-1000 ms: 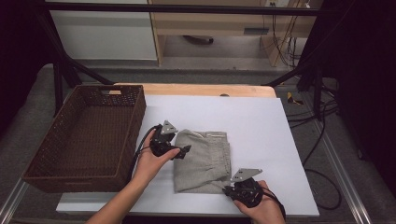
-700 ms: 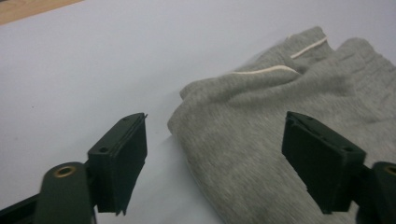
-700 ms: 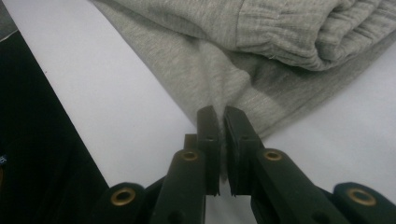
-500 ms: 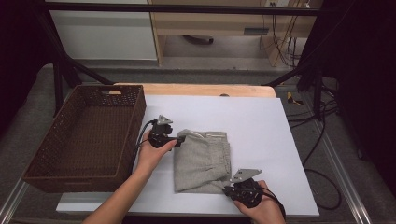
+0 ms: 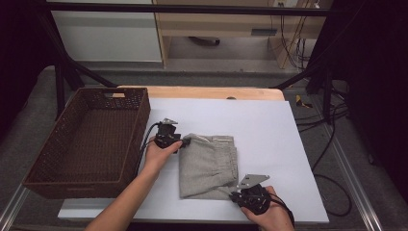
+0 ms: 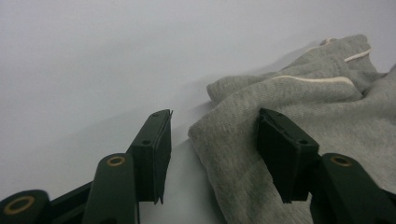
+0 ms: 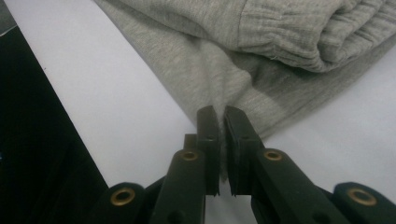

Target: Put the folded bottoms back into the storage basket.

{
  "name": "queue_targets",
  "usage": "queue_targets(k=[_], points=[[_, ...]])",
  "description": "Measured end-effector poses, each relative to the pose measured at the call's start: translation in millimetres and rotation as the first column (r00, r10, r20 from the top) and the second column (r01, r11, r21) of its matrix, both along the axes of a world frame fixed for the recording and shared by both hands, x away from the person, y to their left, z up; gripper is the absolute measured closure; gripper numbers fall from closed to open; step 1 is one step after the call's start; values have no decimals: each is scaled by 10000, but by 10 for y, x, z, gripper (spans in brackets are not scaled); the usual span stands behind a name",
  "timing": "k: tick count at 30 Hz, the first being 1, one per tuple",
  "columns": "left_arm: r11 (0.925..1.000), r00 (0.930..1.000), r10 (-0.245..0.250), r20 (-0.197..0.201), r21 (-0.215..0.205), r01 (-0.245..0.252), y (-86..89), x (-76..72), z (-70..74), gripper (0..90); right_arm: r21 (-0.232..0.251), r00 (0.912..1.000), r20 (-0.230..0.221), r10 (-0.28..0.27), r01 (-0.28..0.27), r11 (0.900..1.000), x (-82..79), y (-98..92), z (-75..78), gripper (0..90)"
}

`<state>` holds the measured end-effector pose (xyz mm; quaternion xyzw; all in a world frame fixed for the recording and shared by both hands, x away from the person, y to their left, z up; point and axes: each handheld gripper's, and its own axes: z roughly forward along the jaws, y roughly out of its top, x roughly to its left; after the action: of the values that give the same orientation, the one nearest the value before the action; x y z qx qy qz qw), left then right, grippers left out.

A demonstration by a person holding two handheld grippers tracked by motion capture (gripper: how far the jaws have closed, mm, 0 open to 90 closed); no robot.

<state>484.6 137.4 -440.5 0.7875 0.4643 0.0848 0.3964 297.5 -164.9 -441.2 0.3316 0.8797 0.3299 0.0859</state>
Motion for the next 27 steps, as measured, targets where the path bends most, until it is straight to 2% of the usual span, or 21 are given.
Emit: queue_targets(k=[4, 7, 9, 13, 14, 16, 18, 23, 27], points=[[9992, 9984, -131, -549, -375, 111, -17, 15, -31, 469, 6, 10000, 9, -7, 7, 10000, 0, 0, -1, 856], [9994, 9977, -262, -622, -229, 249, -47, 15, -49, 471, 0, 10000, 23, 6, -6, 10000, -1, 0, -1, 856], [9992, 9969, -285, -727, -313, 262, -56, 21, -49, 485, -11, 10000, 6, 8, -8, 10000, -3, 3, 1, 856], [9986, 9955, -459, -827, -301, 435, -87, 28, -22, 590, -12, 10000, 5, -10, 10, 10000, -3, 5, 2, 856], [9985, 9955, -526, -789, -176, 514, -101, 28, -8, 631, 10, 10000, 26, 0, 0, 10000, 0, 4, 0, 856], [9980, 9955, -633, -698, 10, 635, -124, 24, 40, 708, 4, 9999, -5, -106, 106, 9999, -8, 13, 6, 857], [9975, 9949, -710, -720, -49, 708, -131, 26, 97, 755, 168, 9999, -92, -122, 124, 9998, 0, 12, 21, 860], [9934, 9910, -1143, -699, -199, 1132, -157, 38, 305, 789, 403, 9997, -220, -96, 105, 9991, 28, 16, 140, 865], [9860, 9835, -1664, -709, 11, 1669, -201, 44, 503, 798, 341, 9996, -285, 81, -71, 9994, 76, 35, 244, 867]])
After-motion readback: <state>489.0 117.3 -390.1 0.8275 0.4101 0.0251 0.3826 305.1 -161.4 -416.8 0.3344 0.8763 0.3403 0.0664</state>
